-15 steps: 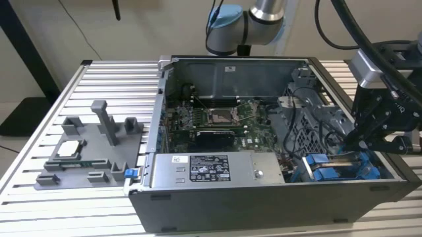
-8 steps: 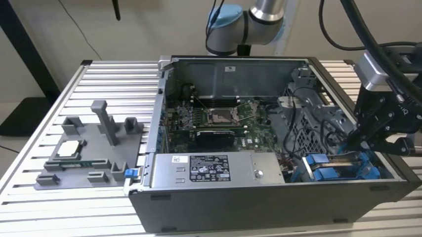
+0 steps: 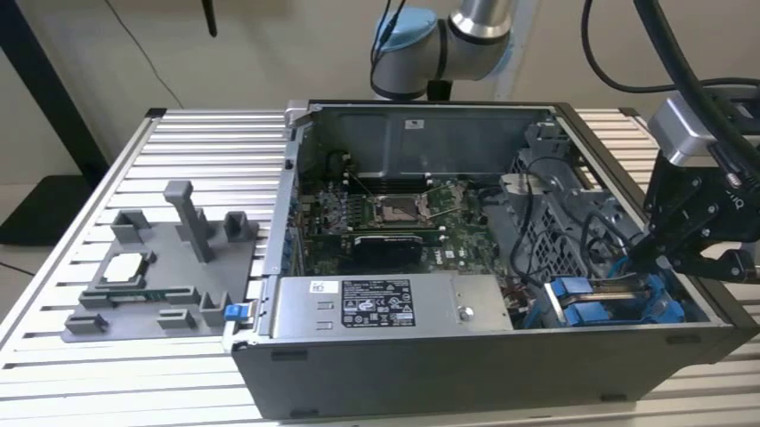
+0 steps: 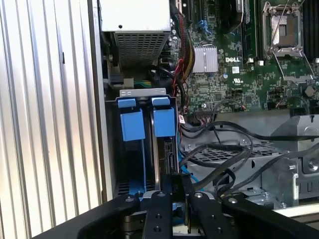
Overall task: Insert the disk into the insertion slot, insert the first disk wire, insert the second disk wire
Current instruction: 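Insert the first disk wire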
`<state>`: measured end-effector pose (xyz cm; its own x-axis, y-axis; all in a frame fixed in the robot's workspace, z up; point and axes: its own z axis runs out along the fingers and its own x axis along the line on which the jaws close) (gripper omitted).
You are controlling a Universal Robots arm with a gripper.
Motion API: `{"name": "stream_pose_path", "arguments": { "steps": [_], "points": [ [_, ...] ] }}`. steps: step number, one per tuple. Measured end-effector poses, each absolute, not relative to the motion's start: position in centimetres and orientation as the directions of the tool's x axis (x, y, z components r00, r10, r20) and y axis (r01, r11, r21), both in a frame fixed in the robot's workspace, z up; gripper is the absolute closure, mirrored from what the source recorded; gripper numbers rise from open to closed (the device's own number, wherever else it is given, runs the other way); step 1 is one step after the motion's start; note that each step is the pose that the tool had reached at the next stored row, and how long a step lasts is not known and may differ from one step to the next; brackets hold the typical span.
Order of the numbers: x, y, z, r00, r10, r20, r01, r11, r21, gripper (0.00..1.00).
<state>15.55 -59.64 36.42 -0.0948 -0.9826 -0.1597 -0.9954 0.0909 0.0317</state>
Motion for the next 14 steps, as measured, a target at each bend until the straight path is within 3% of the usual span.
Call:
{"name": "stream_pose_path", "arguments": {
  "steps": [14],
  "points": [
    [15.8,-59.5,35.4,-0.095,-0.983,-0.160,-0.995,0.091,0.032,1.00]
  ]
}}
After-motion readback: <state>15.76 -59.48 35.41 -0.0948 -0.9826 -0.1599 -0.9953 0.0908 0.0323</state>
